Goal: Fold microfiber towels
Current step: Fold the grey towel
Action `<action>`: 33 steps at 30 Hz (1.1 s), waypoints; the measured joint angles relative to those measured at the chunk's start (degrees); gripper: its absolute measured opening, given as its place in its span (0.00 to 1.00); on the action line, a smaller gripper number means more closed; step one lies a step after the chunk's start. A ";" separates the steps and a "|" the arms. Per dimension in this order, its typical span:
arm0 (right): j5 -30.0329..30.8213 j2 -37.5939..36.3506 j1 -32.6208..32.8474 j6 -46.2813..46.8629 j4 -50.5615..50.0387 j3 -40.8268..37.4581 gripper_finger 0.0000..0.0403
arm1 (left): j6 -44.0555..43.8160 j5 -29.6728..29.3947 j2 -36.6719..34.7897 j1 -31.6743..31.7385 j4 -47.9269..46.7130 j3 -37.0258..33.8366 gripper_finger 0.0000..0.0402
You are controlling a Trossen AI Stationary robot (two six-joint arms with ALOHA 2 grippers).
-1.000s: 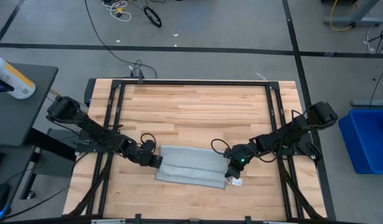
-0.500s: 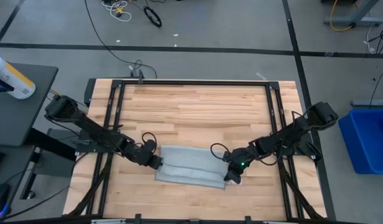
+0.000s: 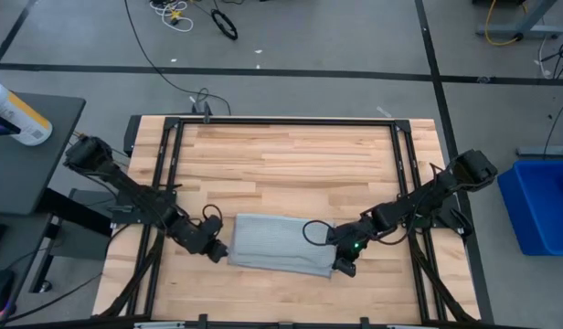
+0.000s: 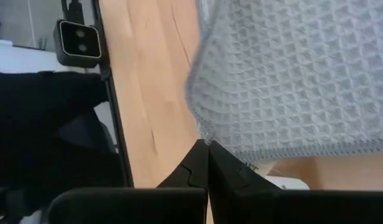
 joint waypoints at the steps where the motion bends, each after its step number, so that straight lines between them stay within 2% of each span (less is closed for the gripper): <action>1: -0.35 0.00 -0.01 0.21 0.05 -0.12 0.00 | -0.59 -0.06 0.00 -0.52 -0.22 0.00 0.00; 11: -1.31 0.00 -0.02 1.10 0.43 -0.71 0.00 | -3.88 -0.85 0.00 -2.66 -2.98 0.00 0.00; 14: -2.71 0.02 0.10 0.95 3.33 -0.71 0.03 | -3.98 -2.20 0.00 -2.66 -3.12 0.00 0.00; 17: -4.05 0.02 0.17 1.52 7.45 -0.65 0.12 | -5.17 -4.31 0.00 -2.66 -3.09 0.00 0.00; 20: -3.16 0.02 -0.32 2.69 7.74 -0.65 0.25 | -5.88 -7.08 0.00 -2.56 -3.08 0.00 0.03; 27: -4.81 0.02 -3.82 2.90 7.79 -0.65 0.57 | -4.19 -7.76 0.00 0.74 -1.68 0.02 0.18; 30: -5.91 0.02 -6.42 2.50 7.61 -0.65 0.66 | -1.90 -7.59 0.00 3.48 -0.78 0.02 0.25; 33: -7.31 0.02 -9.48 0.58 7.47 -0.65 0.69 | 1.21 -6.03 0.00 7.76 -0.25 0.02 0.30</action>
